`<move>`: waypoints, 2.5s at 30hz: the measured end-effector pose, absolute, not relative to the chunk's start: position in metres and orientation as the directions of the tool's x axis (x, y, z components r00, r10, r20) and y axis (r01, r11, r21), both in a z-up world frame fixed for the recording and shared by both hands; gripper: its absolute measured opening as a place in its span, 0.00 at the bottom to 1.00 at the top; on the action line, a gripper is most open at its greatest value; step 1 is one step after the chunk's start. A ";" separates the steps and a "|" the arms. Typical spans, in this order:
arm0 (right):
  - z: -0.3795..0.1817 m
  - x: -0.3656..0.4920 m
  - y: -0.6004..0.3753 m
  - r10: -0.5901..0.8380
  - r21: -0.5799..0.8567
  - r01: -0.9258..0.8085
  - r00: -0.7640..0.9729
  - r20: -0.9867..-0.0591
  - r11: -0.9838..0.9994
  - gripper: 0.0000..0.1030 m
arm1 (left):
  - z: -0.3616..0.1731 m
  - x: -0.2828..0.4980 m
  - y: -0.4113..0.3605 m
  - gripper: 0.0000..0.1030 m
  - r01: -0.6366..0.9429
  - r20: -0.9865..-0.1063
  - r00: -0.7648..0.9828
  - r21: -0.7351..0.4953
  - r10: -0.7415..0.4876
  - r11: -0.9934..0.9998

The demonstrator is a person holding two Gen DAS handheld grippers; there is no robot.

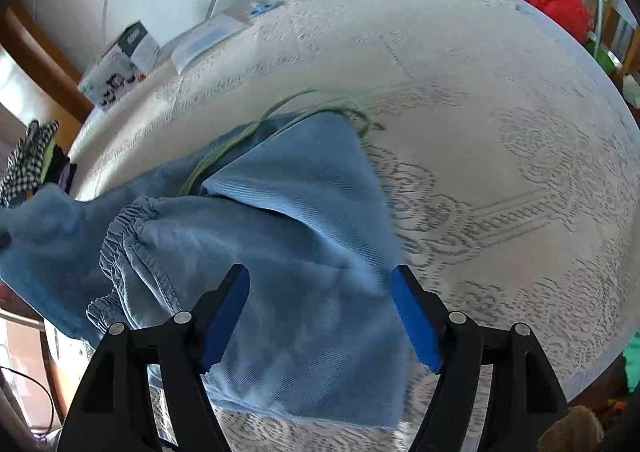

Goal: Fold clothes

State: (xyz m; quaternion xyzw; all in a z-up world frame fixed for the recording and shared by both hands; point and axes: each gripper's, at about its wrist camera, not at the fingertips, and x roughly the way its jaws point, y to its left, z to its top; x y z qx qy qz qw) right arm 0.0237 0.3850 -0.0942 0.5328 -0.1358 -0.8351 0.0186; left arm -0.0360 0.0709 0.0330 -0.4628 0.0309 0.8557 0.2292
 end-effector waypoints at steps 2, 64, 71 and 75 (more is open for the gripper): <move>-0.091 0.032 0.399 -0.171 0.253 -0.131 -0.445 -0.879 -0.959 0.70 | 0.046 -0.020 0.121 0.07 -0.557 -0.792 -0.400 -0.189 0.461 -0.808; -0.109 -0.069 0.300 -0.256 0.102 0.418 -0.330 -0.909 -0.903 0.05 | -0.151 -0.023 0.014 0.46 -0.130 -0.975 -0.184 -0.104 0.128 -0.986; -0.084 -0.093 0.384 -0.269 0.261 0.080 -0.429 -0.862 -0.962 0.39 | -0.158 -0.010 0.018 0.46 -0.135 -0.980 -0.152 -0.107 0.127 -0.985; -0.095 -0.080 0.431 -0.148 0.208 -0.108 -0.406 -0.902 -0.972 0.71 | -0.154 -0.002 0.021 0.46 -0.147 -0.980 -0.156 -0.104 0.127 -0.984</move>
